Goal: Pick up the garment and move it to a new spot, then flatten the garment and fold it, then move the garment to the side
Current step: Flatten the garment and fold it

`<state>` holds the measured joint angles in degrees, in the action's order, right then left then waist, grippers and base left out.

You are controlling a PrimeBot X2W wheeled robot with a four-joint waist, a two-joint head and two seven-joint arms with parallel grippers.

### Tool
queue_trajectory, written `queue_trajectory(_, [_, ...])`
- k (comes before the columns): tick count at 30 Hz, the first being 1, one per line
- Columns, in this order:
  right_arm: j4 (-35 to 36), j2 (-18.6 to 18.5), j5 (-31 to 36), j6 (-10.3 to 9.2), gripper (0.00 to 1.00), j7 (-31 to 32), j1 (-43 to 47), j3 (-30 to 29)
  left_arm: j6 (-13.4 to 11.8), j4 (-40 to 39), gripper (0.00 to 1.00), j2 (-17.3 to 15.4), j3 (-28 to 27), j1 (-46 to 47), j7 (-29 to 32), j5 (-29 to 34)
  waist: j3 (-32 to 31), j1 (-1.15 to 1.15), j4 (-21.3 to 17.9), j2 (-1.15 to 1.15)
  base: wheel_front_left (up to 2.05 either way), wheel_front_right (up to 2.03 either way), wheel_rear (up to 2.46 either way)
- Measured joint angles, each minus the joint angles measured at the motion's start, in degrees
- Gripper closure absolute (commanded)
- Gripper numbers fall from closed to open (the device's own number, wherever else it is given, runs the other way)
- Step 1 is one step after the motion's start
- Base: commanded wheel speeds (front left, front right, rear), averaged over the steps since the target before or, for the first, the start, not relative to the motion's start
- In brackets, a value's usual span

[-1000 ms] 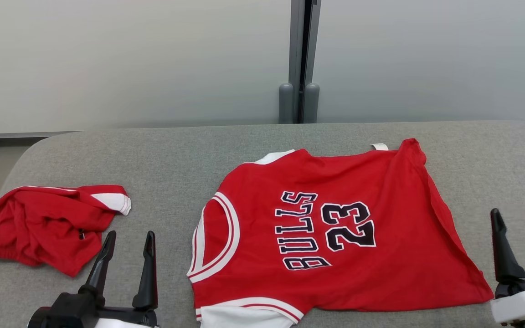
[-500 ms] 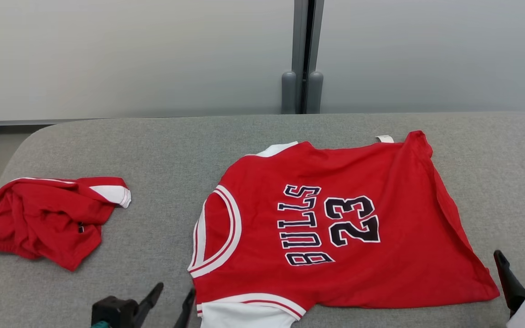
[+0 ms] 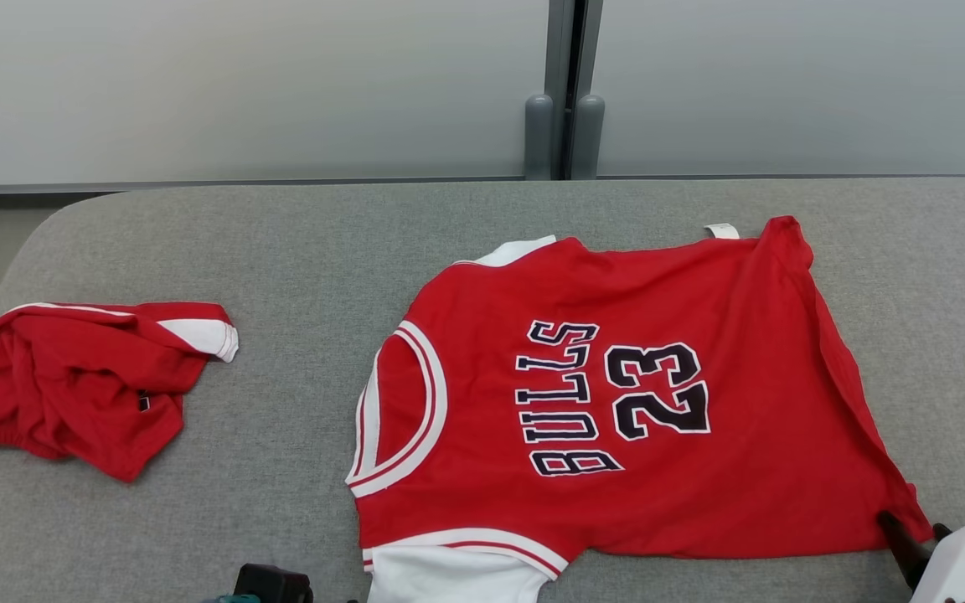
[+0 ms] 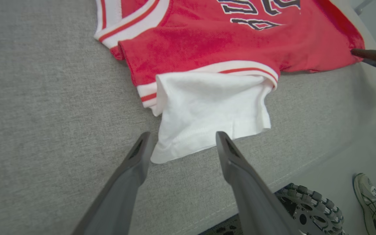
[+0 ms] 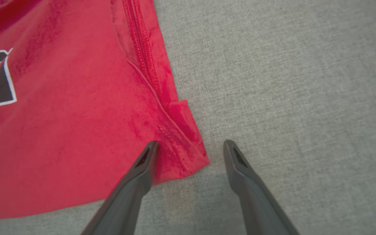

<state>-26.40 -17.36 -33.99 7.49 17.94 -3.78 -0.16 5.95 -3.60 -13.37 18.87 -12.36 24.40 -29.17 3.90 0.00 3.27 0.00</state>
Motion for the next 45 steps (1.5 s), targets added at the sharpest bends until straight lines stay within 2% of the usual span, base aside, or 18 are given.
queue_trajectory(6, [-2.0, 0.3, -0.4, 0.00, 0.00, 0.7, -1.5, 0.2, 0.5, 4.8, 0.00, 0.3, 1.5, 2.6, 0.8, -1.2, 0.5, 0.00, 0.5, 0.00, 0.00, 0.00, 0.00])
queue_trajectory(8, [-2.4, 0.4, -0.4, 0.00, 0.00, 0.7, -1.8, 0.4, 0.5, 7.6, 0.00, -0.1, 1.8, 4.3, 0.0, 0.1, 0.7, 0.00, 0.5, 0.00, 0.00, 0.00, 0.00])
queue_trajectory(15, [-2.9, 0.9, -1.4, -0.09, 0.00, 0.5, -3.3, 2.5, 1.1, 14.0, 0.00, 0.7, 3.9, 7.8, -1.9, -1.8, 1.0, 0.00, 0.4, 0.00, 0.00, 0.00, 0.00])
queue_trajectory(16, [-2.6, 1.1, -2.0, -0.09, 0.23, 0.2, -3.3, 2.7, 1.1, 14.3, 0.22, 0.6, 4.3, 8.1, -2.0, -2.3, 1.0, 0.00, 0.4, 0.00, 0.00, 0.00, 0.00])
queue_trajectory(17, [-2.4, 1.1, -2.3, -0.09, 0.64, 0.2, -3.3, 3.1, 1.1, 14.5, 0.42, 0.4, 4.7, 8.3, -2.1, -2.6, 0.9, 0.00, 0.4, 0.00, 0.00, 0.00, 0.00])
queue_trajectory(18, [-2.3, 1.0, -2.4, -0.09, 0.98, 0.0, -3.3, 3.4, 1.2, 14.7, 1.00, 0.2, 5.0, 8.4, -2.3, -2.9, 0.9, 0.00, 0.5, 0.00, 0.00, 0.00, 0.00])
queue_trajectory(24, [-0.8, 0.9, -4.2, -0.07, 1.00, -1.4, -2.1, 4.4, 1.3, 14.5, 1.00, -1.6, 5.6, 7.8, -2.8, -5.3, -0.2, 0.00, 0.9, 0.00, 0.00, 0.00, 0.00])
queue_trajectory(30, [2.5, -0.3, -6.2, -0.05, 1.00, -0.7, 1.3, 3.6, 1.3, 7.7, 1.00, -4.9, 5.5, 4.2, 0.1, -10.8, -2.1, 0.00, 1.6, 0.00, 0.00, 0.00, 0.00])
queue_trajectory(37, [7.7, -0.9, -6.8, -0.05, 1.00, 4.4, 6.6, 0.0, 0.9, -3.8, 1.00, -9.9, 4.2, -1.7, 6.4, -16.5, -3.8, 0.00, 2.0, 0.00, 0.00, 0.00, 0.00])
queue_trajectory(45, [16.2, 1.1, -5.7, -0.04, 1.00, 11.5, 10.6, -5.4, -2.1, -13.7, 1.00, -14.2, 1.3, -5.7, 10.4, -19.0, -4.6, 0.00, 1.7, 0.00, 0.00, 0.00, 0.00])
